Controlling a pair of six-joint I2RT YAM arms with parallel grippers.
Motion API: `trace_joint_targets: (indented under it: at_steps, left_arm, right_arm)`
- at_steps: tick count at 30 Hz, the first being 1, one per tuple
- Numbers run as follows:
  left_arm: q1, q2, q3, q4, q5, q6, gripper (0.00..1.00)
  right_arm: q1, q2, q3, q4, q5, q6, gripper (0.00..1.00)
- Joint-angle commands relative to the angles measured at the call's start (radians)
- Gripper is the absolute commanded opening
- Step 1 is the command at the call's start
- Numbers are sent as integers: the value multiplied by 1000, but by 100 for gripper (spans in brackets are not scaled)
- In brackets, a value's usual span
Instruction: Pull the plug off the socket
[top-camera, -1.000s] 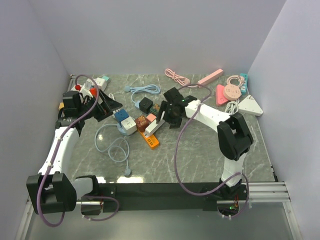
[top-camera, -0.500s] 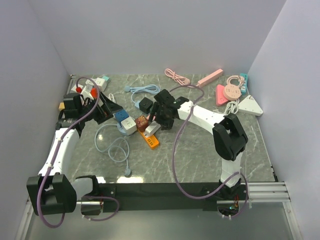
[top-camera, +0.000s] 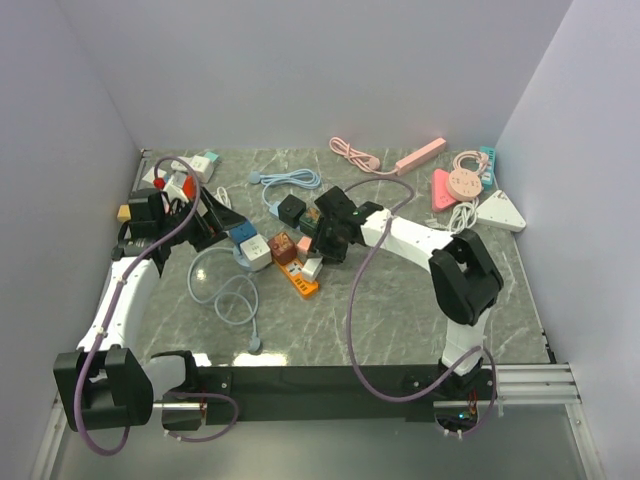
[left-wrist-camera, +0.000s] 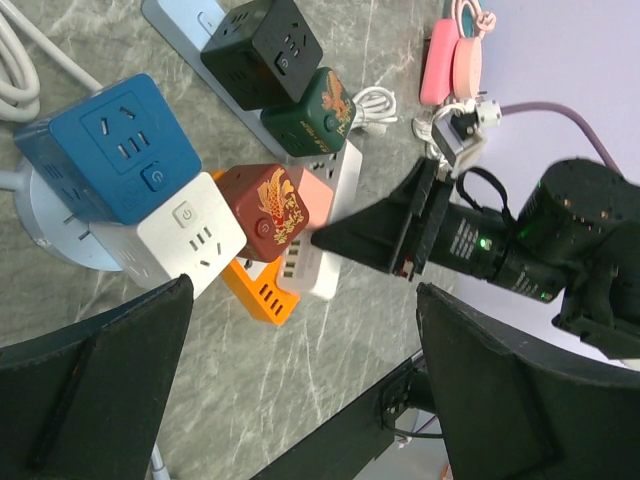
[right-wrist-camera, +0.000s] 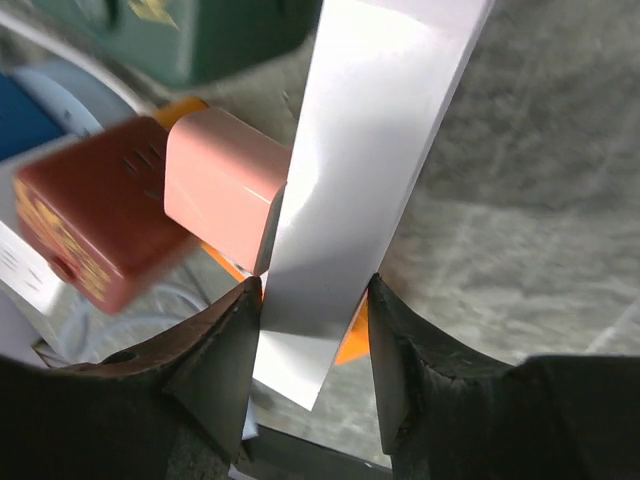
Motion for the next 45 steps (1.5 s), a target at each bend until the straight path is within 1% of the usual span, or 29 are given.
trace_joint_targets:
  at_steps: [1,4,5,7,9,10,11,13,14,15,17,18,20,21,23,24,27,31,33,36,37,40,41,45]
  left_arm:
    - [-8,-3,-6,39,23,1,99]
    - [-22,12,-2,46,26,-4,99]
    - [-27,18,3,48,28,-9,99]
    - [-53,28,15,46,32,-12,99]
    - [-77,43,29,45,35,-24,99]
    - [-109,51,33,51,41,-32,99]
    - [-125,67,38,53,41,-41,99]
    - [-180,84,58,36,16,-59,99]
    - [-197,97,61,36,8,-70,99]
    - [-238,101,57,68,5,-107,100]
    - [-281,110,37,129,-15,-166,100]
    - [-331,117,23,158,-27,-220,99]
    - [-381,141,12,229,-70,-263,99]
    - [-425,150,12,249,-86,-297,99]
    - [-470,175,17,312,-116,-332,99]
    - [-512,199,26,316,-129,-337,98]
    - [-580,239,66,310,-182,-328,96]
    - [-622,293,78,296,-225,-375,89]
    - [-636,305,81,249,-273,-404,85]
    - [-637,284,47,206,-320,-450,84]
    - [-637,273,37,198,-362,-461,84]
    - [-637,230,-17,233,-408,-521,85]
    - [-639,226,-32,249,-408,-556,84]
    - [-654,258,-14,284,-405,-604,81]
  right_arm:
    - [18,-35,-112,7,-54,-63,36]
    - [19,-36,-142,20,-54,-118,10]
    - [19,-48,-143,19,-46,-132,0]
    - [18,-74,-154,8,-8,-169,0]
    - [9,-143,-171,13,-6,-195,0]
    - [2,-174,-198,28,-9,-221,0]
    - [-2,-238,-211,28,-9,-226,0]
    - [-28,-301,-252,53,-31,-247,0]
    - [-40,-359,-269,63,-67,-250,0]
    - [-51,-384,-283,77,-89,-254,0]
    - [-74,-435,-307,100,-127,-269,0]
    - [-82,-446,-310,103,-156,-272,0]
    - [-109,-475,-332,140,-199,-261,0]
    - [-125,-481,-350,154,-259,-254,0]
    - [-148,-496,-362,188,-288,-232,0]
    - [-159,-504,-373,209,-314,-220,0]
    - [-172,-515,-390,234,-342,-201,0]
    - [-183,-527,-393,248,-333,-168,0]
    - [-183,-530,-393,248,-321,-155,0]
    - [-183,-530,-402,254,-309,-137,0]
    - [-183,-530,-405,257,-306,-140,0]
    - [-179,-533,-415,260,-286,-148,0]
    - [-177,-541,-416,257,-263,-152,0]
    - [-148,-567,-438,272,-175,-177,0]
